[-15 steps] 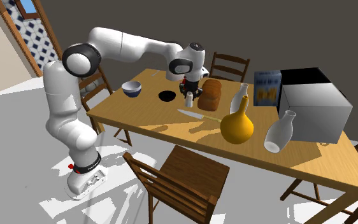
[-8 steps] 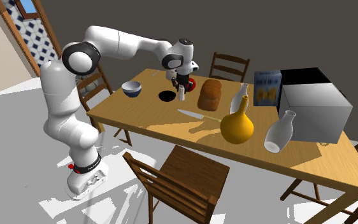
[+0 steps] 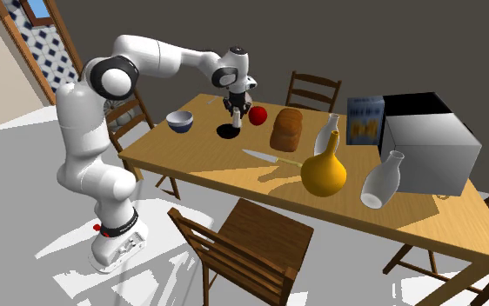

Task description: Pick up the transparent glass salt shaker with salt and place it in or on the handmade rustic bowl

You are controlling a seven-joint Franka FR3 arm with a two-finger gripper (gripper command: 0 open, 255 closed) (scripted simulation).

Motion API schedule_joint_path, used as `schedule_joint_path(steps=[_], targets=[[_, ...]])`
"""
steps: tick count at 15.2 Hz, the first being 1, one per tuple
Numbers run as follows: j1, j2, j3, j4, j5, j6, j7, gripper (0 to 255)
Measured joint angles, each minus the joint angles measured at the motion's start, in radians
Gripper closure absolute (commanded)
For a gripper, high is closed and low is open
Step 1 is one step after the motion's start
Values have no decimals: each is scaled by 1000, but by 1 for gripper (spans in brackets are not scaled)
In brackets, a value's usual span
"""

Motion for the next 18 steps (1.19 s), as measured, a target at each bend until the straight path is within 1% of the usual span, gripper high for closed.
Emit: schedule_joint_path(steps=[5, 7, 8, 11, 18], targets=[[57, 45, 36, 65, 0, 3, 105, 255], [68, 86, 50, 124, 9, -11, 141, 255], [75, 94, 56, 129, 11, -5, 153, 255], [82, 105, 62, 109, 19, 25, 153, 255], [80, 135, 76, 59, 49, 99, 125, 255]])
